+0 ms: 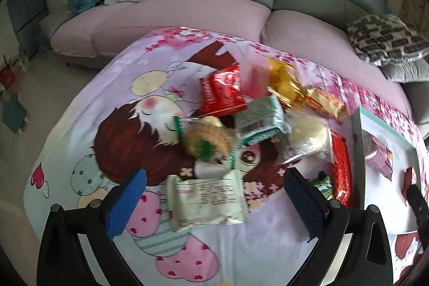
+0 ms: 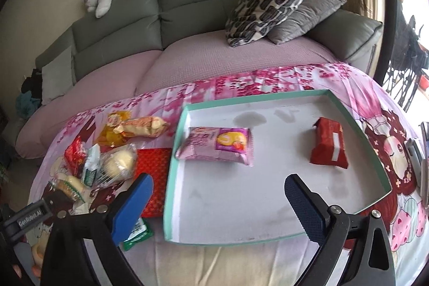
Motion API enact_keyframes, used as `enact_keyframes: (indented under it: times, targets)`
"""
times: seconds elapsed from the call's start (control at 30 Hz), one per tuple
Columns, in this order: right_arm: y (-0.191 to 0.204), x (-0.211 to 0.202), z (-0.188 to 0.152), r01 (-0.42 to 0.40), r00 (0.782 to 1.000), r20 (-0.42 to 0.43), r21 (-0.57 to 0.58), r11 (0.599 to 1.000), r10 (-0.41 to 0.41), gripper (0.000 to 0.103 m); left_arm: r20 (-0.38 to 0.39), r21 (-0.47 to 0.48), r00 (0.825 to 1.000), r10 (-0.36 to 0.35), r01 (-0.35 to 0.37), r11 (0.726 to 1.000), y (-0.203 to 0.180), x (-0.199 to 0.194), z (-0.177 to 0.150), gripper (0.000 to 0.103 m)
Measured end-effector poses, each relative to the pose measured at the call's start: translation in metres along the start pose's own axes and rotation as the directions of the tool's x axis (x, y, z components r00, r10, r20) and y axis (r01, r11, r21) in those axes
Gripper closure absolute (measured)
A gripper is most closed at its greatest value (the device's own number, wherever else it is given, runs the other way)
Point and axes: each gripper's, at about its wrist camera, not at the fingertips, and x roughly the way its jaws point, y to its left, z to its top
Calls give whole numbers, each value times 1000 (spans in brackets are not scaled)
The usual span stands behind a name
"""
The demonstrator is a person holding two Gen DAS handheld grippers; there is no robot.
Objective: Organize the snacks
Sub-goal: 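Grasp the white pastry pack with the left gripper while the right gripper grasps the green biscuit pack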
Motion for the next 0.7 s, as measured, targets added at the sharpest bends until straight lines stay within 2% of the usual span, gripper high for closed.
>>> enact_keyframes:
  times: [0.3,0.4,0.47,0.53,0.7]
  targets:
    - [52,6,-17,-85,995,-66,-98,992,79,3,-65,-89,998,-17,11,996,39,15,0,1]
    - [72,10,-23,-124,989,-93,-131,984,113,9,-98,-94,995,-28,19,995,41,23,-3,1]
    - [80,14,-28,-145,985,-112,-151,978,129,11,-119,-88,991,-59,49,995,37,29,-5,1]
    - [87,19,-32,-154,982,-136,-168,974,132,18,-139,-80,987,-81,70,994,33,36,-7,1]
    - [96,39,-43,-190,967,-205,-174,966,153,27,-182,-64,981,-61,50,997,30,53,-12,1]
